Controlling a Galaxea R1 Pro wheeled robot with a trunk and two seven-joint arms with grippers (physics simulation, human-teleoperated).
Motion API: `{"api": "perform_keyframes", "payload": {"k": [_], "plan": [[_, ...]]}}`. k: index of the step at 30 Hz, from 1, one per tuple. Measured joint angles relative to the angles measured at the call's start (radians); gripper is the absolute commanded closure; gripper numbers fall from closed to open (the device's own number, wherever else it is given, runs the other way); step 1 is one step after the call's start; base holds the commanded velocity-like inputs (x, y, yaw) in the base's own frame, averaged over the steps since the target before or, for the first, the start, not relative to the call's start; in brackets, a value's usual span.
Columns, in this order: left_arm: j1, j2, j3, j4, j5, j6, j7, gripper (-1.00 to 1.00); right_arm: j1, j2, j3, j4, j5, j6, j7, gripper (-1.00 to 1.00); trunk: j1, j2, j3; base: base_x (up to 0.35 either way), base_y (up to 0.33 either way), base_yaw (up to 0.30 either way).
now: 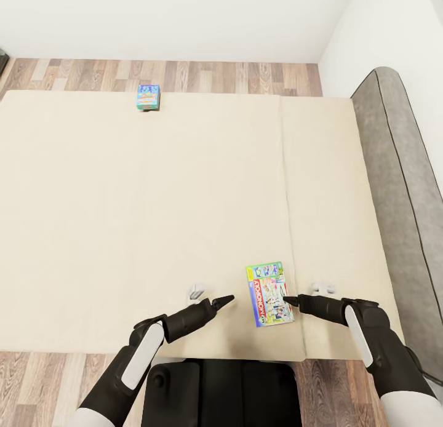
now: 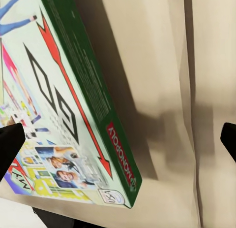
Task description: Put all the toys in the child's room - the three board games (two on the bed and one on the table), the two jigsaw puzzles on the table, and the tennis ball on the table - inside the toy box on the table in the child's room.
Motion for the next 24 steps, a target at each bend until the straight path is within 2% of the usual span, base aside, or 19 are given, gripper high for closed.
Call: {"api": "perform_keyframes", "payload": {"k": [24], "plan": [[0.000,0.000,0.000,0.000,0.000,0.000,-0.001,-1.00,0.000,0.001,0.003,-0.001,0.000,-0.036,-0.001,-1.00,0.000,0.000,0.000,0.000,0.000,0.000]]}}
